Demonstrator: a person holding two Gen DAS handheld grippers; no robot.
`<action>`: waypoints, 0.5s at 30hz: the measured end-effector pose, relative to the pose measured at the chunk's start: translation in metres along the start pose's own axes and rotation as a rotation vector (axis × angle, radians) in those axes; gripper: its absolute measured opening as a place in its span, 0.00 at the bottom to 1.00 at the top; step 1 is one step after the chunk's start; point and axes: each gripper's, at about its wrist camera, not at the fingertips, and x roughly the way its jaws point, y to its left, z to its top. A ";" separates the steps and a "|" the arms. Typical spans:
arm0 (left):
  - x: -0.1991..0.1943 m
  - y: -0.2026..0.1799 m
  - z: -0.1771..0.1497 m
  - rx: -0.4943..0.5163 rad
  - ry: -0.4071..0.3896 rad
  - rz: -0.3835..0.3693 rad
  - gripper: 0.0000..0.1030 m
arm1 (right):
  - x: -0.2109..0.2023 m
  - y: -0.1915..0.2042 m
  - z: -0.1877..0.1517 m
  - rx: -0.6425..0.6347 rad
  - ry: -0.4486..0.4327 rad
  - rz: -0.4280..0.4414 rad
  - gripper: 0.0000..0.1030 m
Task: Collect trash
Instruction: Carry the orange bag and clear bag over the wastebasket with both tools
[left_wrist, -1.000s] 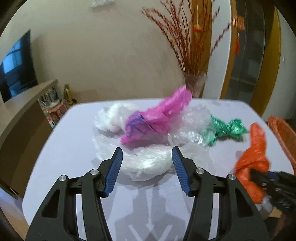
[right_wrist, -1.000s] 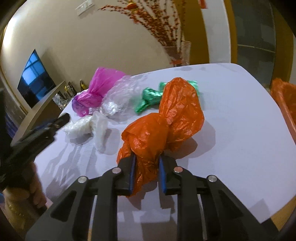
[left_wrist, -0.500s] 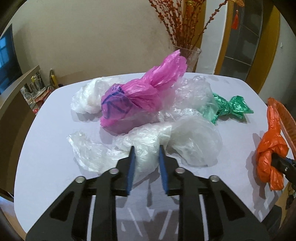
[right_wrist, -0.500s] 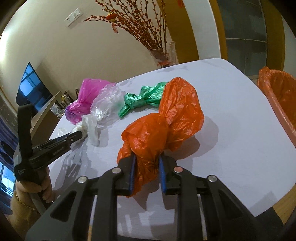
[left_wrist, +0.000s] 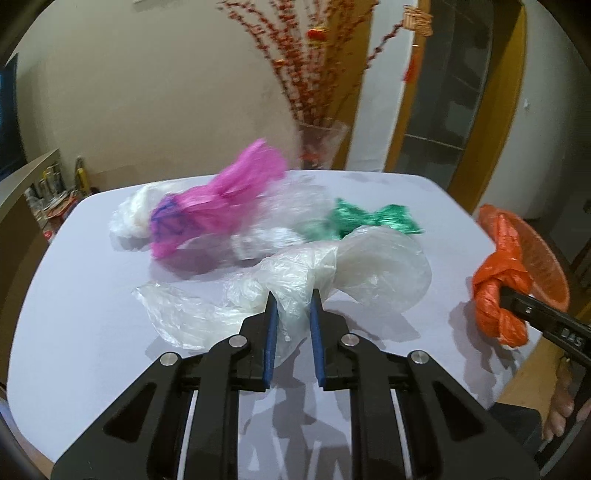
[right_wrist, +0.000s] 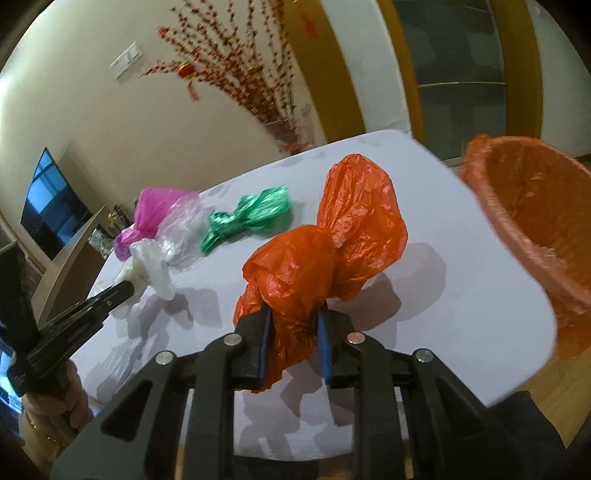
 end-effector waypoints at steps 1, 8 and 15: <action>-0.001 -0.005 0.000 0.006 -0.004 -0.010 0.16 | -0.004 -0.005 0.000 0.004 -0.009 -0.012 0.21; 0.003 -0.063 0.001 0.060 -0.009 -0.108 0.16 | -0.032 -0.045 0.003 0.047 -0.066 -0.094 0.21; 0.014 -0.116 0.004 0.098 0.010 -0.206 0.16 | -0.061 -0.093 0.006 0.114 -0.117 -0.170 0.21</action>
